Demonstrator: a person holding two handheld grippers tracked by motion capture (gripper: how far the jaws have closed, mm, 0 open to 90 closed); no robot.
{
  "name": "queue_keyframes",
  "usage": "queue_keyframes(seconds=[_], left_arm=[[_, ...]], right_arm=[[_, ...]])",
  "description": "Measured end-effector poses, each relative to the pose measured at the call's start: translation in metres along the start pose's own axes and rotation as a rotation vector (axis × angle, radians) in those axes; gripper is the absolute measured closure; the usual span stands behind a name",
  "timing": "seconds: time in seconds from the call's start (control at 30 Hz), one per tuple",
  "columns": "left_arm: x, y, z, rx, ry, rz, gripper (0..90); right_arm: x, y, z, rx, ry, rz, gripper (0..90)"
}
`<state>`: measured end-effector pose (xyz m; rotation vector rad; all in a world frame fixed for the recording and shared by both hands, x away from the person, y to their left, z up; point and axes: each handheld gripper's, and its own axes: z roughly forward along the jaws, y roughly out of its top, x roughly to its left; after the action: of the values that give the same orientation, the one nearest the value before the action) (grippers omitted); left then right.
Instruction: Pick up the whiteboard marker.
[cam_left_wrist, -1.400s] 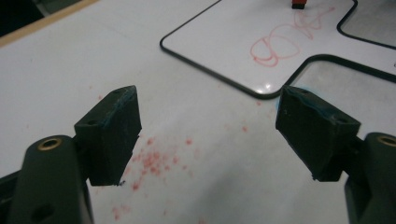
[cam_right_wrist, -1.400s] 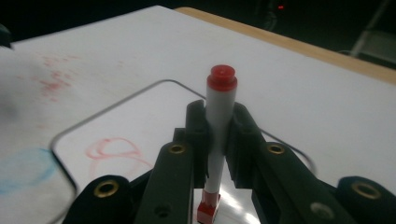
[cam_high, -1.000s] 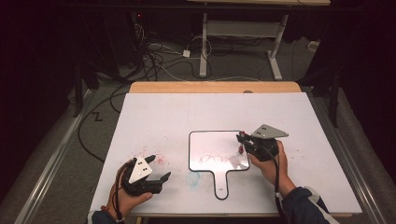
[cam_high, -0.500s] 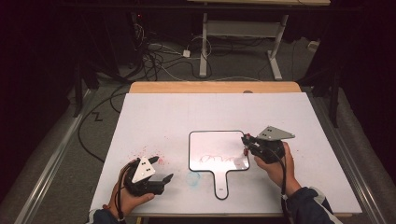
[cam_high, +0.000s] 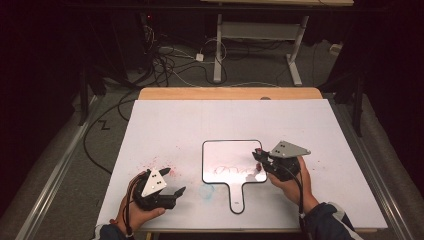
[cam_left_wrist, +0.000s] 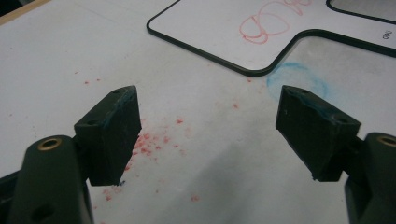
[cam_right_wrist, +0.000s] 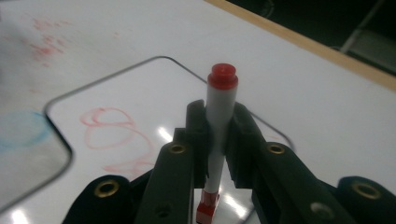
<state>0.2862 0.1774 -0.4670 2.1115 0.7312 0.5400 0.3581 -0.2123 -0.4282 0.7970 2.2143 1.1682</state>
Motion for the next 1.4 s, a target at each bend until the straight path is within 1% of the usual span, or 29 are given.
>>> queue_keyframes(seconds=[0.07, 0.1, 0.13, 0.17, 0.2, 0.27, 0.3, 0.33, 0.37, 0.43, 0.5, 0.53, 0.6, 0.67, 0.73, 0.77, 0.87, 0.9, 0.97, 1.03, 1.1, 1.13, 1.17, 1.2, 1.23, 1.27, 1.33, 1.37, 1.4], left_arm=[[0.0, 0.0, 0.0, 0.001, -0.002, -0.001, 21.1], [0.0, 0.0, 0.0, 0.002, 0.0, -0.001, 21.0], [0.0, 0.0, 0.001, 0.003, -0.002, -0.002, 21.1], [0.0, 0.0, 0.001, 0.003, -0.004, -0.001, 21.0], [0.0, 0.0, 0.002, 0.006, -0.004, 0.002, 21.0], [-0.001, 0.001, 0.002, 0.01, -0.002, 0.009, 21.1], [-0.001, 0.001, 0.002, 0.011, -0.002, 0.012, 21.1], [-0.001, 0.002, 0.003, 0.011, -0.004, 0.012, 21.0], [-0.001, 0.002, 0.003, 0.012, -0.003, 0.012, 21.0], [-0.002, 0.002, 0.003, 0.013, -0.004, 0.011, 21.1], [-0.001, 0.001, 0.002, 0.015, 0.0, 0.011, 21.1], [-0.001, 0.001, 0.002, 0.013, 0.0, 0.007, 21.1], [0.0, 0.0, 0.002, 0.016, -0.003, 0.006, 21.0], [0.0, 0.0, 0.003, 0.02, -0.002, 0.003, 21.0], [0.0, 0.0, 0.003, 0.016, -0.004, 0.005, 21.0], [0.0, 0.001, 0.003, 0.016, -0.003, 0.007, 21.0], [-0.001, 0.002, 0.004, 0.013, -0.006, 0.013, 21.1], [-0.002, 0.002, 0.004, 0.012, -0.009, 0.014, 21.0], [-0.002, 0.003, 0.005, 0.016, -0.011, 0.017, 21.0], [-0.002, 0.003, 0.005, 0.016, -0.011, 0.019, 21.0], [-0.002, 0.002, 0.004, 0.013, -0.011, 0.015, 21.0], [-0.001, 0.001, 0.003, 0.013, -0.01, 0.013, 21.0], [-0.001, 0.001, 0.002, 0.011, -0.011, 0.01, 21.1], [-0.001, 0.0, 0.002, 0.009, -0.009, 0.006, 21.1], [0.0, 0.0, 0.002, 0.009, -0.008, 0.005, 21.0], [0.0, 0.0, 0.001, 0.008, -0.007, 0.005, 21.0], [0.0, 0.001, 0.001, 0.004, -0.011, 0.0, 21.1], [-0.001, 0.001, 0.002, 0.005, -0.013, 0.001, 21.1], [-0.002, 0.001, 0.002, 0.006, -0.011, 0.007, 21.0]], right_arm=[[-0.008, -0.005, -0.004, -0.008, -0.021, 0.037, 82.0], [-0.011, -0.006, -0.006, -0.009, -0.024, 0.032, 82.0], [-0.012, -0.007, -0.006, -0.013, -0.018, 0.045, 82.0], [-0.008, -0.007, -0.003, -0.03, -0.013, 0.047, 82.0], [-0.008, -0.007, -0.003, -0.03, -0.013, 0.047, 82.0], [-0.001, -0.007, -0.001, -0.055, 0.043, 0.09, 82.0], [0.005, -0.006, 0.001, -0.063, 0.067, 0.096, 82.0], [0.019, -0.003, 0.002, -0.062, 0.098, 0.083, 82.0], [0.019, -0.003, 0.002, -0.062, 0.098, 0.083, 82.0], [0.03, -0.001, 0.003, -0.064, 0.117, 0.057, 82.0], [0.033, 0.0, 0.002, -0.054, 0.104, 0.03, 82.0], [0.032, 0.001, 0.001, -0.043, 0.087, 0.024, 82.0], [0.029, 0.001, -0.003, -0.011, 0.024, -0.018, 82.0], [0.022, -0.001, -0.008, 0.0, 0.012, 0.018, 82.0], [0.02, -0.003, -0.013, 0.012, -0.017, 0.015, 82.0], [0.019, -0.004, -0.014, 0.009, -0.018, 0.026, 82.0], [0.026, -0.005, -0.01, -0.02, -0.011, 0.025, 82.0], [0.029, -0.005, -0.007, -0.037, 0.016, 0.03, 82.0], [0.038, -0.002, -0.001, -0.062, 0.039, 0.035, 82.0], [0.047, 0.0, 0.005, -0.089, 0.087, 0.048, 82.0], [0.052, 0.001, 0.007, -0.091, 0.067, 0.017, 82.0], [0.05, 0.0, 0.005, -0.091, 0.069, 0.017, 82.0], [0.045, -0.004, -0.002, -0.074, 0.023, 0.009, 82.0], [0.045, -0.004, -0.002, -0.074, 0.023, 0.009, 82.0], [0.042, -0.006, -0.005, -0.065, -0.019, -0.012, 82.0], [0.037, -0.009, -0.009, -0.068, -0.03, -0.014, 82.0], [0.028, -0.014, -0.015, -0.06, -0.069, 0.021, 82.0], [0.025, -0.015, -0.017, -0.052, -0.083, 0.016, 82.0], [0.022, -0.016, -0.017, -0.055, -0.095, 0.027, 82.0]])
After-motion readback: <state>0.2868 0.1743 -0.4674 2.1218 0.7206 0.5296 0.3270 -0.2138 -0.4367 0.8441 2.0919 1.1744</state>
